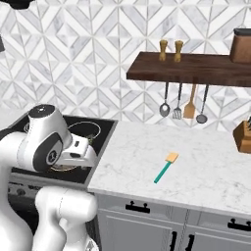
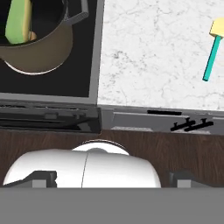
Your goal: Put the corn and sweet potato in the pot. Retrieve the spatula and lightly stir the vegetables in the pot.
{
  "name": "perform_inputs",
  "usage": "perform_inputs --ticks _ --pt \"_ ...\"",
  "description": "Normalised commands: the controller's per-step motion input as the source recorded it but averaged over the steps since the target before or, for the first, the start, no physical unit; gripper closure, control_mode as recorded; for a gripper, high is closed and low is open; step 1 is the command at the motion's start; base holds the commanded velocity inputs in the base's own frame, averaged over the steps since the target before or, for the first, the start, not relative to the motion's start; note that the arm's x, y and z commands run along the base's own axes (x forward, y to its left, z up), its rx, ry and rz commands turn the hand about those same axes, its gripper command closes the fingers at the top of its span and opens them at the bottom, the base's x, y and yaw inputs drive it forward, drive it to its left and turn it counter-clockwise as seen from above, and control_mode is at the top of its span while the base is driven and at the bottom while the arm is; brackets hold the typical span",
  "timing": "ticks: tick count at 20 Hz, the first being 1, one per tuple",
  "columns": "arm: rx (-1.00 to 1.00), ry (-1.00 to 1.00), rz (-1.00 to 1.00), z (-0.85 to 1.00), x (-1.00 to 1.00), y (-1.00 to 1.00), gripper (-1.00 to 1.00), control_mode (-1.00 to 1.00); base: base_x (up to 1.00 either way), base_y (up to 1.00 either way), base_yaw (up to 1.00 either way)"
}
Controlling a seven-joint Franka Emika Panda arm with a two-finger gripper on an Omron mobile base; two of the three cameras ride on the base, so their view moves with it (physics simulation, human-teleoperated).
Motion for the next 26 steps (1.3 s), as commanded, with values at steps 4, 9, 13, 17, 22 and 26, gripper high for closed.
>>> perform_inputs --ticks 4,9,13,17,22,26 --pt "0.00 0.00 0.00 0.00 0.00 0.00 -1.00 1.00 0.68 -0.12 0.01" --pt "0.00 0.00 0.00 0.00 0.00 0.00 -1.00 1.00 0.17 0.02 0.02" --pt "0.00 0.00 0.00 0.00 0.00 0.00 -1.00 1.00 0.81 0.00 0.00" --pt "0.04 0.00 0.00 0.00 0.36 -0.30 -1.00 -1.00 0.00 0.00 0.00" --pt "0.05 0.02 0.00 -0.30 0.06 -0.90 -1.00 -1.00 0.00 0.00 0.00" --pt "0.00 0.06 0.00 -0.28 0.13 -0.72 -1.00 -1.00 0.00 0.00 0.00"
